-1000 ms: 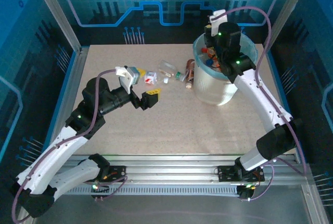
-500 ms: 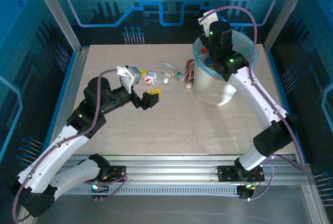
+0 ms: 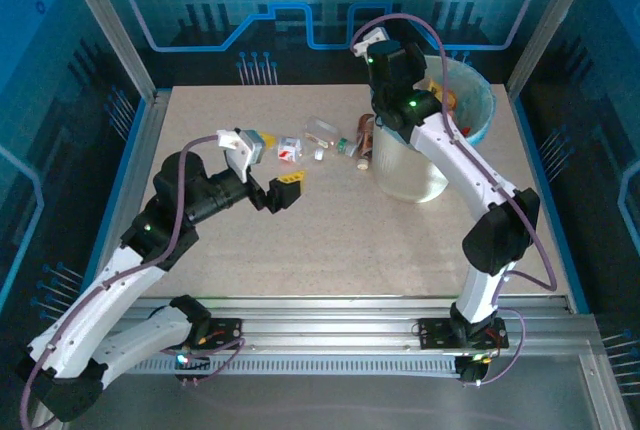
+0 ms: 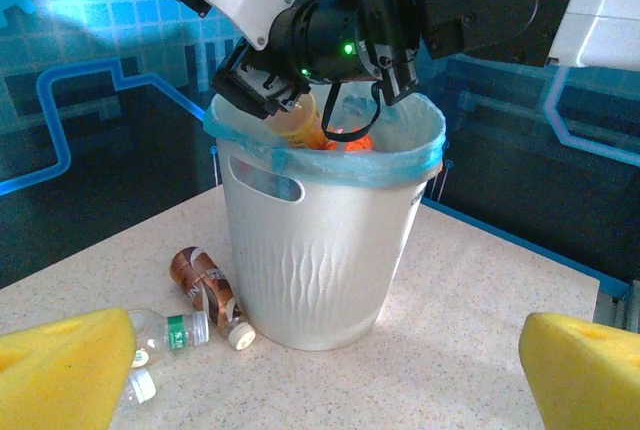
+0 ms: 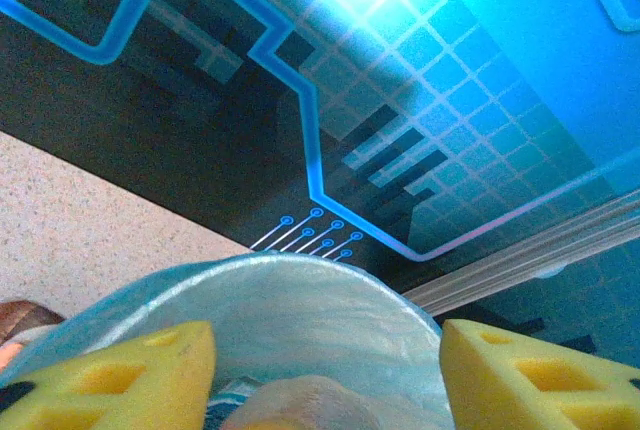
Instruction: Put the plastic bottles in the bin
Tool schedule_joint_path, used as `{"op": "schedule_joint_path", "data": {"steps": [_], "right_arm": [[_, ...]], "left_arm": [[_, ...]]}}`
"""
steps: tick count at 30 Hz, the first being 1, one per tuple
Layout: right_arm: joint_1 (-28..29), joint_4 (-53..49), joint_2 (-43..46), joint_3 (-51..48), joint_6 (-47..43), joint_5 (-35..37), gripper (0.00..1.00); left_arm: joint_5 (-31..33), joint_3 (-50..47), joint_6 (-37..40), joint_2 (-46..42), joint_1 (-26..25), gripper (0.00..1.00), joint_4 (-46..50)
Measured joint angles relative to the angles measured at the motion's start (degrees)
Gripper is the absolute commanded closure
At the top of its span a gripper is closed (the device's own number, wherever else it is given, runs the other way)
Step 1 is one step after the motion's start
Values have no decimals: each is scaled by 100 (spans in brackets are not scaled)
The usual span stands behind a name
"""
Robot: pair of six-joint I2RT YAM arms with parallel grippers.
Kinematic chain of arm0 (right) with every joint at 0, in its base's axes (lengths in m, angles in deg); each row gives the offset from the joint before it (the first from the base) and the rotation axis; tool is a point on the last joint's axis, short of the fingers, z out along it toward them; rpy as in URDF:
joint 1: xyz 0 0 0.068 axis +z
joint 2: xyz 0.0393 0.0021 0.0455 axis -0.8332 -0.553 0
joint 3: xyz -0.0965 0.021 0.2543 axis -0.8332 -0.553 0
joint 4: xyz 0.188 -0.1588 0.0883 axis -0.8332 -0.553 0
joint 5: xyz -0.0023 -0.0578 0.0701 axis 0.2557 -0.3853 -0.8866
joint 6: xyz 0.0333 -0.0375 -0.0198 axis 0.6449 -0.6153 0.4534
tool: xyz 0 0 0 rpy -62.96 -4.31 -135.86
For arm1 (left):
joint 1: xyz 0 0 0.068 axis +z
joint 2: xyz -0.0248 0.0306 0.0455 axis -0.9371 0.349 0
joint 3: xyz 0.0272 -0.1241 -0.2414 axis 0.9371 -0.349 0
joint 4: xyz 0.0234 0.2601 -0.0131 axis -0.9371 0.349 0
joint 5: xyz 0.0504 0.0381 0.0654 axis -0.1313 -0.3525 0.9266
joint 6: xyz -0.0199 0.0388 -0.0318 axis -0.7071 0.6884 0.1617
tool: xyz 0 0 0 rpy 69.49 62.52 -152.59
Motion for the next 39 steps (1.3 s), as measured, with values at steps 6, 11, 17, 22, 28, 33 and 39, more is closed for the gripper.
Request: {"op": "schedule_joint_path", "data": {"steps": [6, 11, 17, 22, 28, 33, 39], "right_arm": [[-15, -334, 0, 129, 236, 17, 34], [-122, -745, 0, 229, 597, -72, 41], [-323, -1333, 2, 229, 1279, -369, 51], [-345, -1440, 2, 72, 1838, -717, 53], [-483, -1814, -105, 59, 2328, -1279, 49], [-553, -1954, 46, 90, 2712, -1843, 40], [-573, -2149, 457, 142, 3117, -2380, 26]], "left_arm": [[26, 0, 0, -83, 0, 1, 26], [42, 0, 0, -87, 0, 1, 26], [90, -37, -2, -90, 0, 1, 15], [111, -120, -2, -85, 0, 1, 46], [151, -120, 0, -87, 0, 1, 44], [321, -120, 0, -85, 0, 1, 44], [872, -122, 24, 17, 0, 1, 68]]}}
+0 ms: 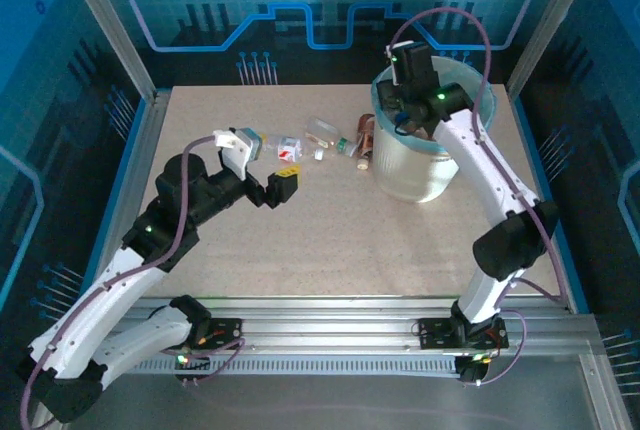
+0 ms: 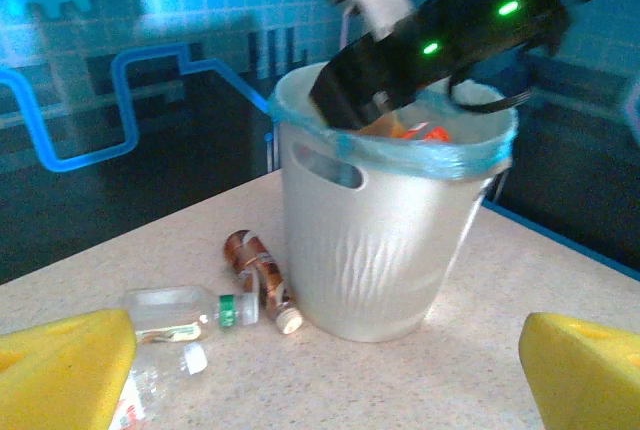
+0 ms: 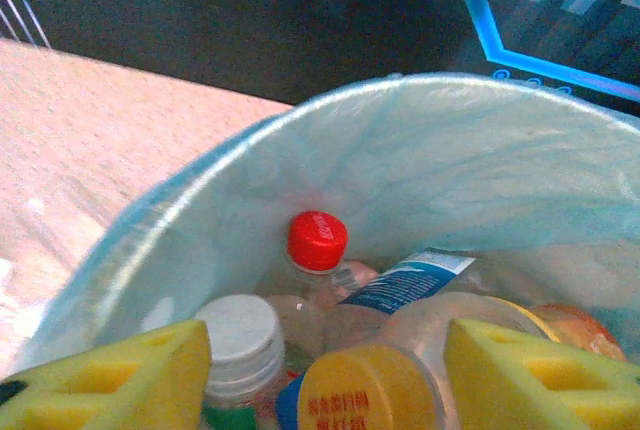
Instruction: Put the plastic bottles in the bin
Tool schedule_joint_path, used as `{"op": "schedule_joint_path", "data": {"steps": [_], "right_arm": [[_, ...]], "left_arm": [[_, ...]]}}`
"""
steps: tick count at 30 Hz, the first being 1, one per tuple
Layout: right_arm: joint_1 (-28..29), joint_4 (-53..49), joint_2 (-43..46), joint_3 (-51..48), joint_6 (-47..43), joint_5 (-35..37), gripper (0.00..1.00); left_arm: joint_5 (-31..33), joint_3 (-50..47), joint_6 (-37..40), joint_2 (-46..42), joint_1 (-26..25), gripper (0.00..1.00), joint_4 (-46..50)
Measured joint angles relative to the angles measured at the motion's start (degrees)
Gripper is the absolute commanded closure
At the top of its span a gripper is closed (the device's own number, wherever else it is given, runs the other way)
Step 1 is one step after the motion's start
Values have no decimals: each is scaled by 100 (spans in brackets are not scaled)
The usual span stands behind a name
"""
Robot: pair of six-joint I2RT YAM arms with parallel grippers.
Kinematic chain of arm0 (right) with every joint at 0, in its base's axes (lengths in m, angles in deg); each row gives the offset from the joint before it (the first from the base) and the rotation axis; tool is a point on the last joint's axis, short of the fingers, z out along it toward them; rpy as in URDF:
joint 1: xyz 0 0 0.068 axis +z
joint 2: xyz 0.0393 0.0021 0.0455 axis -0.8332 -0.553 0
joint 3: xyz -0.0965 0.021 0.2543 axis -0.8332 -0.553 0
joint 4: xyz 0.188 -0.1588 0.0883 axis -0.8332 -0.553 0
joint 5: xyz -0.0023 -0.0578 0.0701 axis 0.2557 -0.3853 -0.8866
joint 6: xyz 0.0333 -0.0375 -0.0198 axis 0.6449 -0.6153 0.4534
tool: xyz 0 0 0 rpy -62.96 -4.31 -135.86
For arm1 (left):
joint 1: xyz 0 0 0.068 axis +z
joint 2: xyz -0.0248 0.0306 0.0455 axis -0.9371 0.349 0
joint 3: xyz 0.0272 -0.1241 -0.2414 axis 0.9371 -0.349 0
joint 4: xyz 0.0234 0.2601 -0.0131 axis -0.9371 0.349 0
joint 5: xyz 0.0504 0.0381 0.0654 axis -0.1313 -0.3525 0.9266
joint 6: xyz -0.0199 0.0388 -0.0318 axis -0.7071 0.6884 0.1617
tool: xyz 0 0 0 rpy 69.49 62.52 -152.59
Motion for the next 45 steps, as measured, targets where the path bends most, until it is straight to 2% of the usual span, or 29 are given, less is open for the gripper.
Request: {"op": "schedule_joint_path", "data": {"steps": [3, 7, 12, 16, 22, 27, 31, 37, 45], "right_arm": [[0, -52, 245, 181, 129, -205, 17], [2, -81, 603, 352, 223, -400, 16], [101, -7, 1130, 122, 337, -730, 16], [361, 247, 1829, -726, 341, -1172, 16], [660, 691, 2693, -1976, 295, -1779, 16], [739, 793, 3032, -2476, 225, -2052, 16], [745, 835, 3121, -2566, 186, -2151, 16], [780, 850, 3117, -2564, 186, -2177, 16], [855, 820, 3025, -2557, 190, -2175, 15]], "left_arm": [[389, 26, 94, 212, 22, 1, 151], [675, 328, 153, 789, 289, 1, 542], [734, 962, 264, 1703, 802, 1, 973], [566, 1585, 562, 2612, 1189, 1, 1357], [-11, 2629, 1163, 4192, 1838, 1, 2039], [-365, 3620, 1443, 5499, 2330, 1, 2555], [-483, 4503, 1554, 6520, 2396, 1, 2970], [-669, 5357, 1572, 7611, 2367, 1, 3508], [-734, 5294, 1596, 7748, 2367, 1, 3692]]}}
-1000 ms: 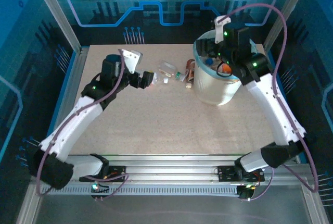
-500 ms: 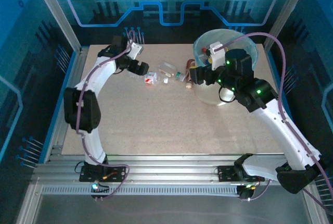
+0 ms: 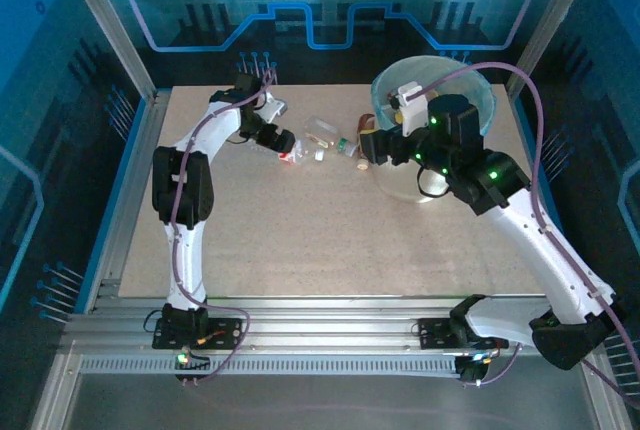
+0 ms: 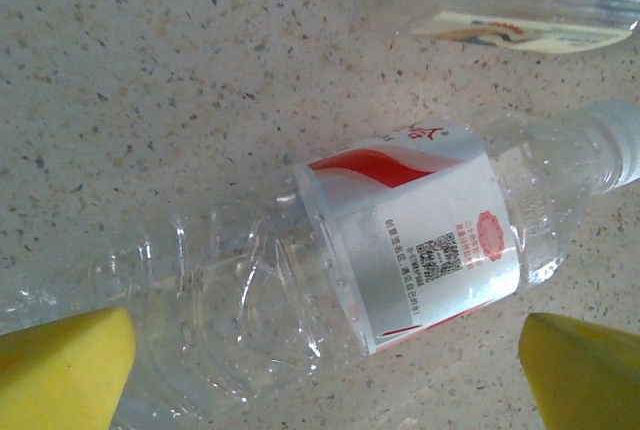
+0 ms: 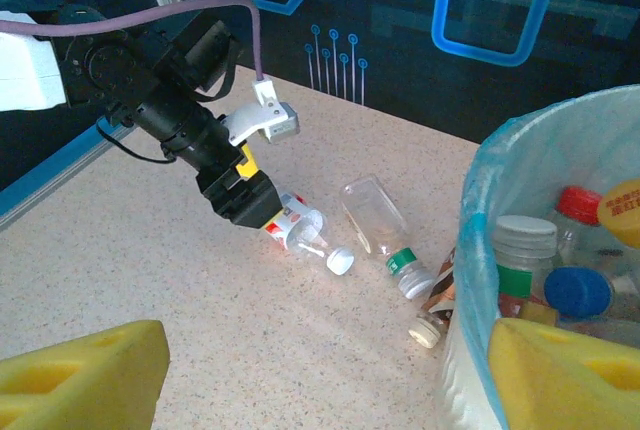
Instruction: Put the plastic bottles in the bin
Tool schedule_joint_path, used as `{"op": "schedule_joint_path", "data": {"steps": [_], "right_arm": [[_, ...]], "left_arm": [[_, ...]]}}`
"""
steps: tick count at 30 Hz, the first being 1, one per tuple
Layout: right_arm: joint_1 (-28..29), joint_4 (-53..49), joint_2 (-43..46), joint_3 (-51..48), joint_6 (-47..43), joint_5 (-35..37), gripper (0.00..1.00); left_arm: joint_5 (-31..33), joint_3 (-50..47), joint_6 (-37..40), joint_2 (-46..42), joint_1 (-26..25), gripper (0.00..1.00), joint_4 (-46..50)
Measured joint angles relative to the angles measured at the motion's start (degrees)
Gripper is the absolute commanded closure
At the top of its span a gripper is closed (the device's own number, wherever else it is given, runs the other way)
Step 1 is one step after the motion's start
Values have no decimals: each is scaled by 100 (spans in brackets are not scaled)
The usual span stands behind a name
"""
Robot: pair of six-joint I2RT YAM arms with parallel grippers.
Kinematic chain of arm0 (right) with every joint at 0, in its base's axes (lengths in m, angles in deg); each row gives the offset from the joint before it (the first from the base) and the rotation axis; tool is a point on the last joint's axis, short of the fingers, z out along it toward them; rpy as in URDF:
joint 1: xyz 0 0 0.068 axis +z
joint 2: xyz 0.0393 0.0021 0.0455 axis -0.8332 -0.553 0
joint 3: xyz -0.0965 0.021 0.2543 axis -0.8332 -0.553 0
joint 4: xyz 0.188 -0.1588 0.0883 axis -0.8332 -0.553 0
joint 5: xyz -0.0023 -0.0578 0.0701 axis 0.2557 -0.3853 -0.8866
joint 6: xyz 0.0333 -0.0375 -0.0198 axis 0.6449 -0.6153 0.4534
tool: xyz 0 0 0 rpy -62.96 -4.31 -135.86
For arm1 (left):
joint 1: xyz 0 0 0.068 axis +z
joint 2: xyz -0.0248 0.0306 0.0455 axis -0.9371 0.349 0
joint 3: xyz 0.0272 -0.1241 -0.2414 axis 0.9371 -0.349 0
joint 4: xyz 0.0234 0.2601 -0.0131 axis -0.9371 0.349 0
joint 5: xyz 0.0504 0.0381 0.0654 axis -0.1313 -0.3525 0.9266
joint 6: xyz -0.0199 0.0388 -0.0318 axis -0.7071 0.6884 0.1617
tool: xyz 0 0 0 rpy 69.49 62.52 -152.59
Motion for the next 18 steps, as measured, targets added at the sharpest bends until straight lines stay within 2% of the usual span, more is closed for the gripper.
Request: {"op": "schedule_joint_path", "data": {"steps": [9, 18], "right_arm": [[74, -17, -2, 0, 22, 9, 15], [111, -92, 66, 0, 17, 160, 15]], "left_arm": [[-44, -1008, 13, -686, -109, 1, -85], [-387, -1303, -114, -1187, -188, 1, -131]]}}
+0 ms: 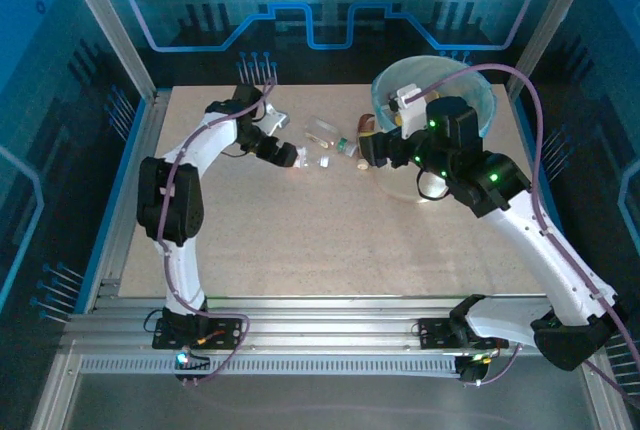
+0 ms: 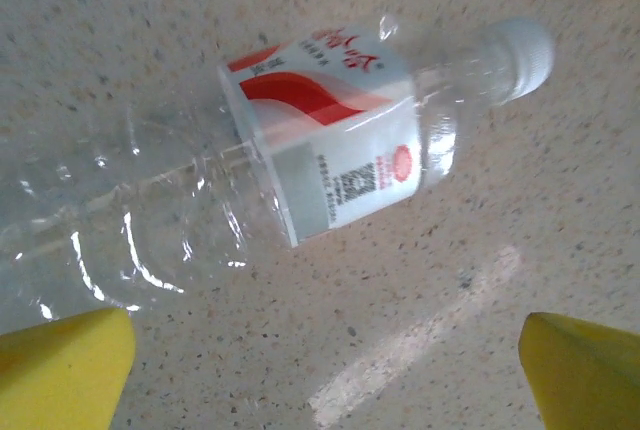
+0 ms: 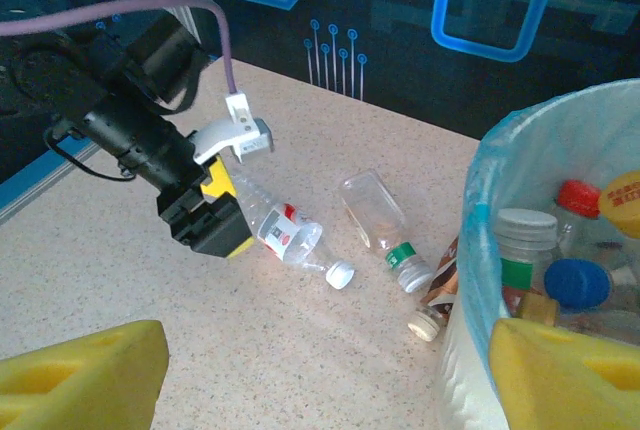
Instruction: Put the plastic bottles in the bin
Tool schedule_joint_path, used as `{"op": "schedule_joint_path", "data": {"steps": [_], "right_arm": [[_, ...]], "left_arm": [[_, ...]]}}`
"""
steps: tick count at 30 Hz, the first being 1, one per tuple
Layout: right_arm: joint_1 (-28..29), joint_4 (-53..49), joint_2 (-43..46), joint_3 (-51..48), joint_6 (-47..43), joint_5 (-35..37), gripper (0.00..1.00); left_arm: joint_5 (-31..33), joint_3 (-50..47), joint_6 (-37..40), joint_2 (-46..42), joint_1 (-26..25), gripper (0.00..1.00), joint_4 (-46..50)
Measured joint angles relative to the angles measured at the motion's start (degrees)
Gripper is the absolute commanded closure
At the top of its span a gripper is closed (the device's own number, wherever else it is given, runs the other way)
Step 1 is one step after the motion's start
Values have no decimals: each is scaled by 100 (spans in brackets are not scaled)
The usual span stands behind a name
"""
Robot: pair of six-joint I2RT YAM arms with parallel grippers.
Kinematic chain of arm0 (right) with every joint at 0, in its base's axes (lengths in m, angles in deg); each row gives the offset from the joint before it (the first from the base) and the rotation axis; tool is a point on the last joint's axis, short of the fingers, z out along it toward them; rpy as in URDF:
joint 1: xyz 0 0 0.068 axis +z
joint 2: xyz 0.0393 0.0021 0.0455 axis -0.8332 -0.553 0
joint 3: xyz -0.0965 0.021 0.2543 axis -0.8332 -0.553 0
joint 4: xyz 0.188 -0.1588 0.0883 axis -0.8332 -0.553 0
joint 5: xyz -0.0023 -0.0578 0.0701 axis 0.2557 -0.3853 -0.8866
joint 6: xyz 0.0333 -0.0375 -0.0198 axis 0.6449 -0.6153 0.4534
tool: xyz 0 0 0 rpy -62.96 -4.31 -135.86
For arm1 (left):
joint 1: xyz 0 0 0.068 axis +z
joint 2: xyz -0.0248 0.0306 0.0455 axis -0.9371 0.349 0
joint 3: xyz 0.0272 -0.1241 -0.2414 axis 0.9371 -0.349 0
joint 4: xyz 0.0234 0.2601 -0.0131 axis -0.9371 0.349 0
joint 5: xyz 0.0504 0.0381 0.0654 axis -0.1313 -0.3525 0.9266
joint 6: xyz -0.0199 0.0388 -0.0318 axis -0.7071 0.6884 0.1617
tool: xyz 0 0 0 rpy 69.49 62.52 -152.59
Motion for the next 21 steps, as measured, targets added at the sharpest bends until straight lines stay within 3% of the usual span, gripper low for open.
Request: {"op": "schedule_joint_path", "data": {"steps": [5, 11, 21], "right_arm": [[0, 0, 11, 0, 0, 13, 15], [0, -11, 11, 0, -17, 31, 15], [4, -85, -35, 0, -92, 142, 14]], "left_arm": [[92, 540, -39, 107, 0, 1, -101], [269, 1606, -85, 1060, 0, 1, -153], [398, 1722, -393, 1639, 0, 1, -149]]}}
